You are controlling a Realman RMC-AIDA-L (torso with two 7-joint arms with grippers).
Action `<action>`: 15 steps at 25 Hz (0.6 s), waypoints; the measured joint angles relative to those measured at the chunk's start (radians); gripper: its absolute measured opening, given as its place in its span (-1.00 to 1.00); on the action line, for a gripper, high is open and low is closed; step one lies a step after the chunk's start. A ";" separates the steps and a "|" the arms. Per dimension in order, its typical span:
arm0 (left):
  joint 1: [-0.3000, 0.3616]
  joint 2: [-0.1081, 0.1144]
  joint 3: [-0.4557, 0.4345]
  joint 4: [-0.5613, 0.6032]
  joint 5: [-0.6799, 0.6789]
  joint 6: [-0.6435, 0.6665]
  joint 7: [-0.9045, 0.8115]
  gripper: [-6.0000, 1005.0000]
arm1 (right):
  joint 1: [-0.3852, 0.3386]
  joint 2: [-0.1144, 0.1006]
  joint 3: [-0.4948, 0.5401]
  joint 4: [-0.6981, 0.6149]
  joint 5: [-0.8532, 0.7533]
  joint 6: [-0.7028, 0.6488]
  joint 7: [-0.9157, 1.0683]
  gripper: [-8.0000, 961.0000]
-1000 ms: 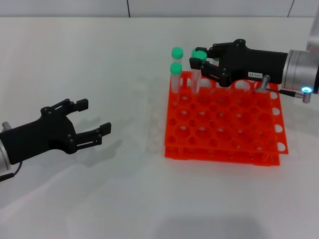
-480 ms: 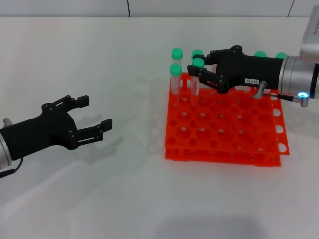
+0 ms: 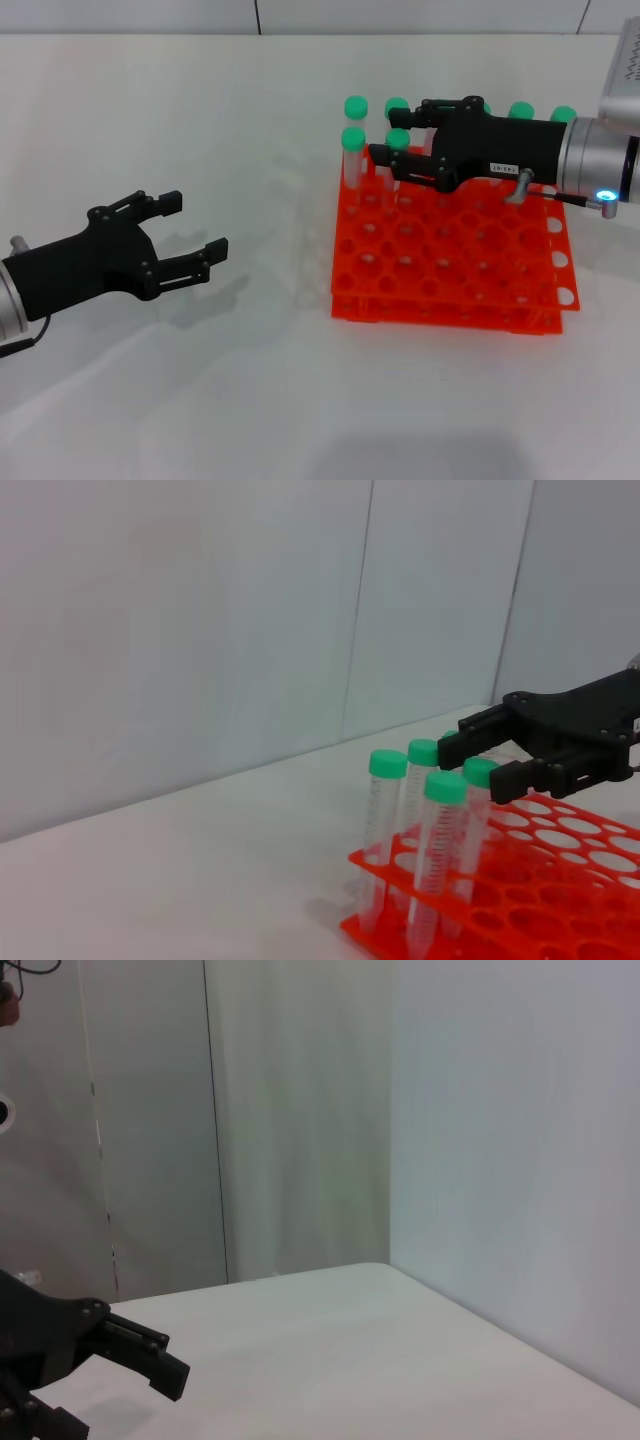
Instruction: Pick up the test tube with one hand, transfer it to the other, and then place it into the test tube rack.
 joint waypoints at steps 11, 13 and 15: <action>0.000 0.003 0.001 0.000 0.000 0.010 0.000 0.76 | -0.101 -0.050 0.002 -0.085 0.003 -0.197 0.070 0.12; 0.000 0.003 0.002 0.001 0.000 0.012 0.000 0.76 | -0.160 -0.071 0.003 -0.131 -0.008 -0.247 0.067 0.13; -0.004 0.004 0.001 0.001 0.001 0.032 -0.001 0.76 | -0.194 -0.093 0.006 -0.157 -0.031 -0.279 0.067 0.13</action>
